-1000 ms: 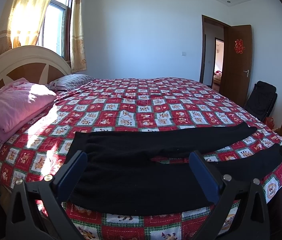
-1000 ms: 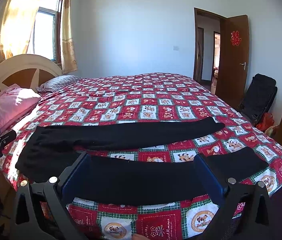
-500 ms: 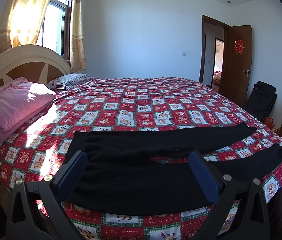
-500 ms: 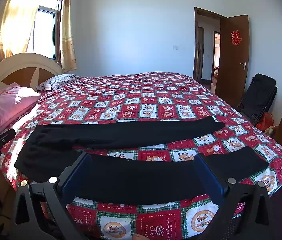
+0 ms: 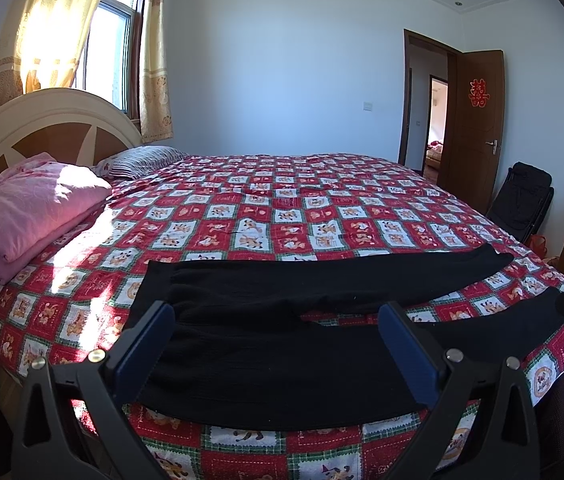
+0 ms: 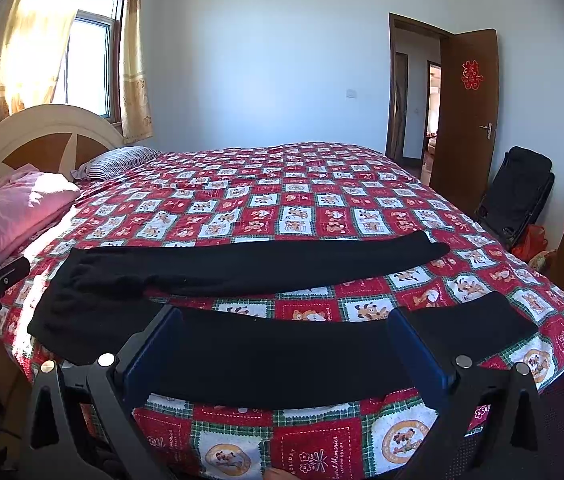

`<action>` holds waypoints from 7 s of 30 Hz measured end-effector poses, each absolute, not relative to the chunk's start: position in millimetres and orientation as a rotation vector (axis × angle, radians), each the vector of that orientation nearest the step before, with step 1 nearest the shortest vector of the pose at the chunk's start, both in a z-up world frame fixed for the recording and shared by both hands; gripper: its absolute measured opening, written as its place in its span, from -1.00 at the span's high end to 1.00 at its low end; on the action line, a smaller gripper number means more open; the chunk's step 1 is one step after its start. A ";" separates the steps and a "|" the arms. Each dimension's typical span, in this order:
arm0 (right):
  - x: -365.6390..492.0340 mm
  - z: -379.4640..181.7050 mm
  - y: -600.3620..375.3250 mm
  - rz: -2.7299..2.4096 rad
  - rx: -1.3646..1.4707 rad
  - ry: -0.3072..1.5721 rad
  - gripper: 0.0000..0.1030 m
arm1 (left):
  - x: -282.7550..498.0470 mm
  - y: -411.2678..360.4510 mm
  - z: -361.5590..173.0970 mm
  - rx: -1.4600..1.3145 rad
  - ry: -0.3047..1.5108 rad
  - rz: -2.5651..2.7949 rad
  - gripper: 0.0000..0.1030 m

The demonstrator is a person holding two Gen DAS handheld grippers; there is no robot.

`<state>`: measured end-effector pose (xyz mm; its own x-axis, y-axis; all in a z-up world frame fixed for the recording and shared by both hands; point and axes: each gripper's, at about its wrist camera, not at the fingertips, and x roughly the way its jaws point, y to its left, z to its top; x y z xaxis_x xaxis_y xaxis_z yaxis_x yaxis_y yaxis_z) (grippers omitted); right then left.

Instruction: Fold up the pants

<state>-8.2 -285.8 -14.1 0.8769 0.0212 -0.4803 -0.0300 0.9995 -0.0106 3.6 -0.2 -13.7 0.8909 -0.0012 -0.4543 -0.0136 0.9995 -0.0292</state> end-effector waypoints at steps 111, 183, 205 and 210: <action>404.7 -116.2 -579.7 -0.180 0.105 0.988 0.88 | 273.5 193.9 -139.3 -0.231 0.850 -0.083 0.77; 196.4 23.1 -596.9 -0.090 0.164 0.513 0.96 | 156.1 203.9 -74.3 -0.247 0.512 -0.258 0.77; 33.9 -78.6 -648.3 -0.145 0.240 0.673 0.95 | 67.3 200.1 -148.1 -0.186 0.577 -0.370 0.70; 24.5 -80.3 -649.5 -0.163 0.240 0.709 0.94 | 61.9 206.0 -153.0 -0.168 0.585 -0.331 0.37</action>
<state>24.5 -649.5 -80.3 0.7480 -0.0663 -0.6603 0.2284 0.9599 0.1624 61.9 206.0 -153.0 0.7831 -0.3526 -0.5123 0.2581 0.9337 -0.2480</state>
